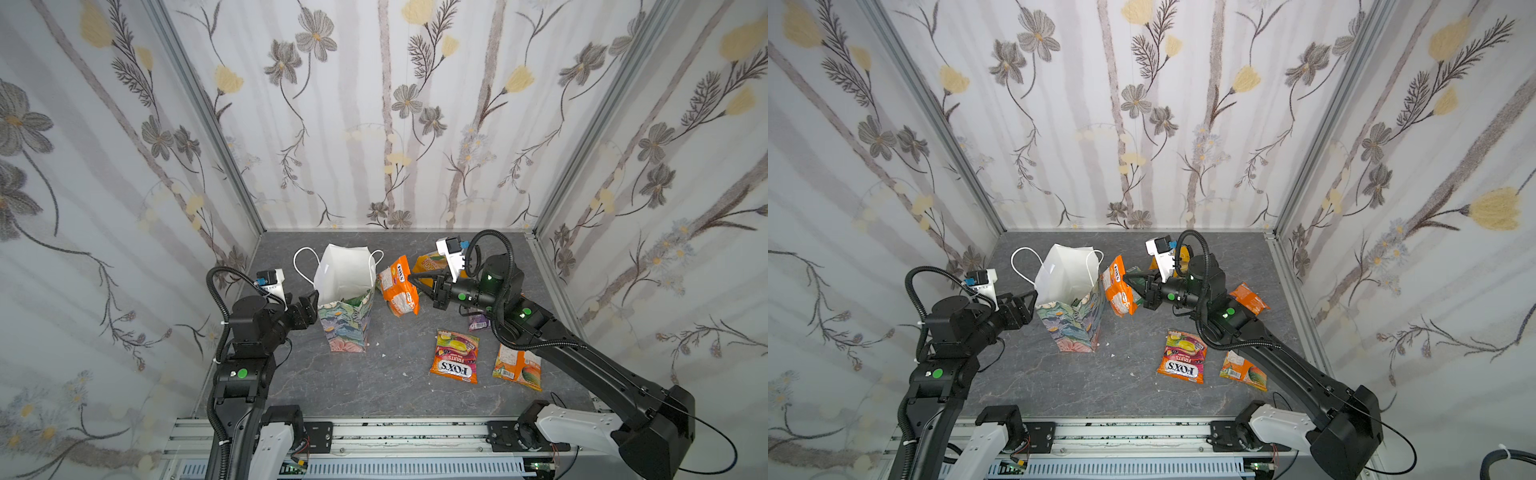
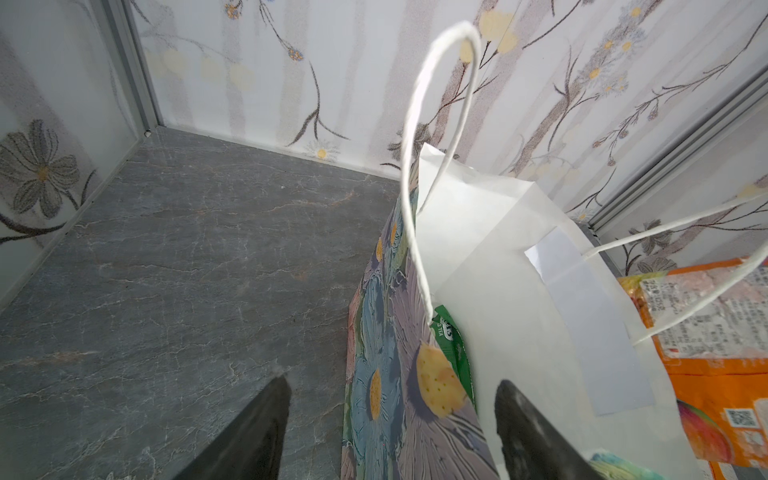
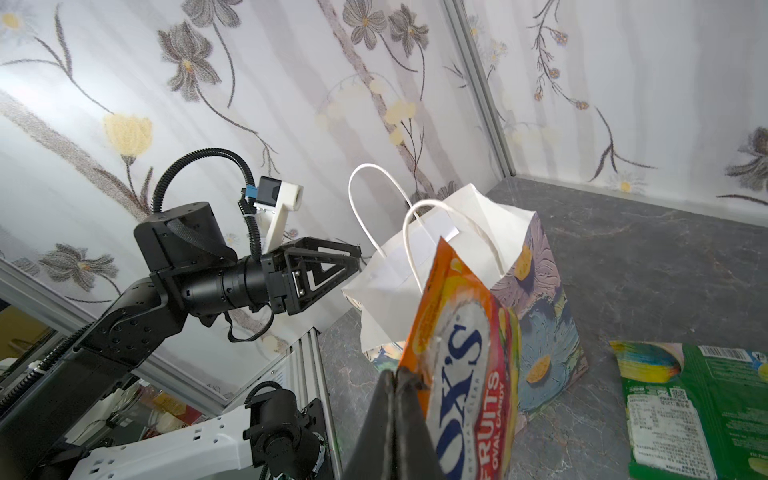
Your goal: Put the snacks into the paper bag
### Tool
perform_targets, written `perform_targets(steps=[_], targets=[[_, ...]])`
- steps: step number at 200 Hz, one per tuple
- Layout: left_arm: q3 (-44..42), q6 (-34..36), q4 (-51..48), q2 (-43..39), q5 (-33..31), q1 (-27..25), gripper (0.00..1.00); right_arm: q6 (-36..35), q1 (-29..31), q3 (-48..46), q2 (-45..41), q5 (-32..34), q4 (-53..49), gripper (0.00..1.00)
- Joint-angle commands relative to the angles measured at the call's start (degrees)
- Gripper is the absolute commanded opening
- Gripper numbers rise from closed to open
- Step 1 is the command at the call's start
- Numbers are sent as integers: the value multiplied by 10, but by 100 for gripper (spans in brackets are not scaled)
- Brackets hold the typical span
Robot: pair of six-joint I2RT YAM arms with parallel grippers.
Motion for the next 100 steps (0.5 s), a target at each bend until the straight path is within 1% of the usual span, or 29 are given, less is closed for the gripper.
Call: perform_targets(steps=[1, 40, 52, 80, 100], targets=[[2, 1, 13, 0, 1, -1, 77, -31, 0, 41, 11, -7, -7, 0], [2, 1, 12, -1, 1, 0, 77, -52, 0, 122, 38, -6, -30, 0], [1, 1, 12, -1, 1, 0, 77, -58, 0, 141, 46, 23, -52, 0], [-1, 1, 14, -7, -1, -1, 77, -93, -6, 147, 63, 117, -159, 0], [-1, 0, 14, -5, 2, -1, 77, -103, -11, 134, 59, 179, -230, 22]])
